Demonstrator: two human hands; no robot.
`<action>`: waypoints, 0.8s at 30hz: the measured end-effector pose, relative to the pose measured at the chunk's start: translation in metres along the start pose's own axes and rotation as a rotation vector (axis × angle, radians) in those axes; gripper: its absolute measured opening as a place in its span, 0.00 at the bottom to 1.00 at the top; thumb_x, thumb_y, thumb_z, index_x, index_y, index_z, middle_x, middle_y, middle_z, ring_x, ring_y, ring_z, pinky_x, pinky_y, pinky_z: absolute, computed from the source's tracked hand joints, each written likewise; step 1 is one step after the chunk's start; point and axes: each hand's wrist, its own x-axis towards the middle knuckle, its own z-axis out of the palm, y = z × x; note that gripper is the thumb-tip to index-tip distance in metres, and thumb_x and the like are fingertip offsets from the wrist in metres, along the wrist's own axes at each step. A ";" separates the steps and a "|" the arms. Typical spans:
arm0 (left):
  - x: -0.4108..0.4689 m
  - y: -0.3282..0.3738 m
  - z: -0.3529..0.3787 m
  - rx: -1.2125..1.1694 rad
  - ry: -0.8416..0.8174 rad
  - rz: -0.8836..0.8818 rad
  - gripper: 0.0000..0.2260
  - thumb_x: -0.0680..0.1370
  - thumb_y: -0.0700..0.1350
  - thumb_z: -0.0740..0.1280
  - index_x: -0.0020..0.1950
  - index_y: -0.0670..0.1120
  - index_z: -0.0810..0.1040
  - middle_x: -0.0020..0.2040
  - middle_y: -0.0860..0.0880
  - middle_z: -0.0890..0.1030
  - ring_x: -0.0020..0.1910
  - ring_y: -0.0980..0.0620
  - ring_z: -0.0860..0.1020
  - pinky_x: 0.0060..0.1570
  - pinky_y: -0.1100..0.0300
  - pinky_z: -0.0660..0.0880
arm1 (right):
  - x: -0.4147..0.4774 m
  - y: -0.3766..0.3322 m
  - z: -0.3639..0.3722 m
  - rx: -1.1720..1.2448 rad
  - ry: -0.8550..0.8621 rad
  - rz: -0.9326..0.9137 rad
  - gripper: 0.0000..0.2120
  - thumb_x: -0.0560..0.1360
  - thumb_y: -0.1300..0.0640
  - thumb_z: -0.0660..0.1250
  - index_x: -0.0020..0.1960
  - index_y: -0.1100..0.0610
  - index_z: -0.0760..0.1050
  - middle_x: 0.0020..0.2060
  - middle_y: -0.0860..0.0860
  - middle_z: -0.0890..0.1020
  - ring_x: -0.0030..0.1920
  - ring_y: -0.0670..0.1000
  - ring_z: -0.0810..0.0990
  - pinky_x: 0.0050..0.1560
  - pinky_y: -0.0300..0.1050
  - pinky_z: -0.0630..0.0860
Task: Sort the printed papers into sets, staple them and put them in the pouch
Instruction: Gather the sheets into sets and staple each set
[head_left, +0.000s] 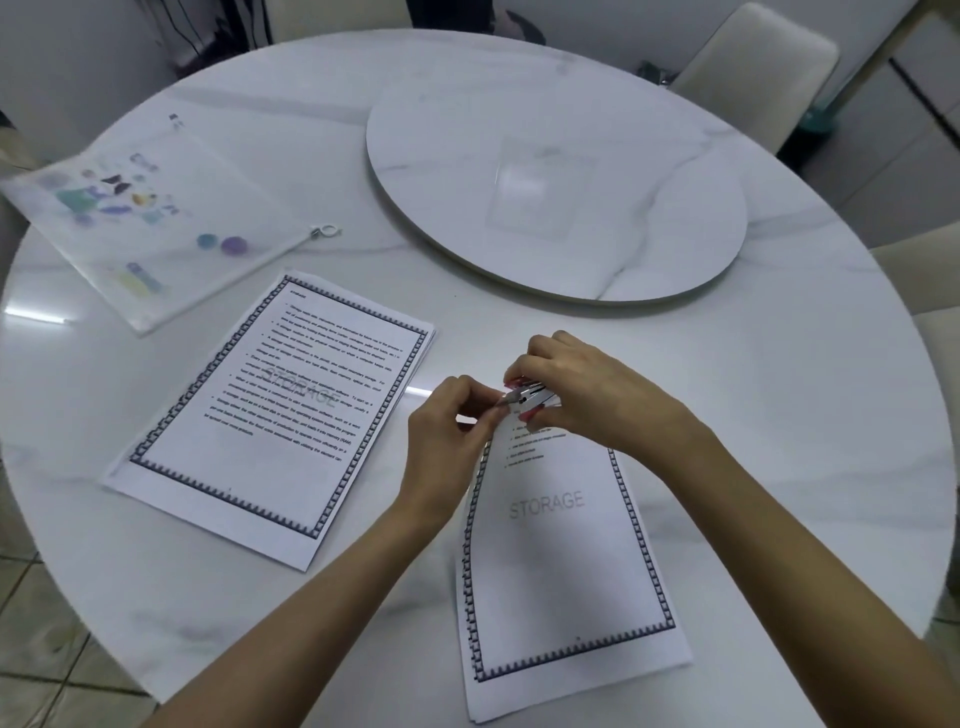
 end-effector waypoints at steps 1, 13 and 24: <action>0.000 0.000 0.000 0.002 0.000 0.002 0.04 0.73 0.41 0.70 0.40 0.47 0.77 0.39 0.53 0.79 0.40 0.62 0.77 0.38 0.70 0.75 | 0.000 0.000 -0.001 -0.002 -0.005 0.000 0.20 0.72 0.53 0.70 0.63 0.52 0.71 0.54 0.49 0.73 0.55 0.50 0.68 0.52 0.40 0.65; -0.003 0.002 0.005 -0.023 0.004 0.020 0.04 0.73 0.43 0.70 0.41 0.49 0.77 0.41 0.49 0.80 0.41 0.58 0.78 0.39 0.64 0.77 | -0.001 0.003 -0.005 -0.104 -0.079 -0.084 0.17 0.74 0.53 0.67 0.62 0.53 0.73 0.55 0.48 0.75 0.57 0.49 0.70 0.51 0.39 0.61; -0.028 -0.027 0.007 0.039 -0.041 -0.040 0.02 0.75 0.44 0.68 0.43 0.49 0.77 0.40 0.54 0.80 0.41 0.60 0.77 0.38 0.70 0.75 | -0.008 0.017 0.002 -0.114 -0.023 -0.062 0.15 0.76 0.53 0.64 0.62 0.54 0.72 0.58 0.47 0.76 0.63 0.49 0.68 0.63 0.38 0.53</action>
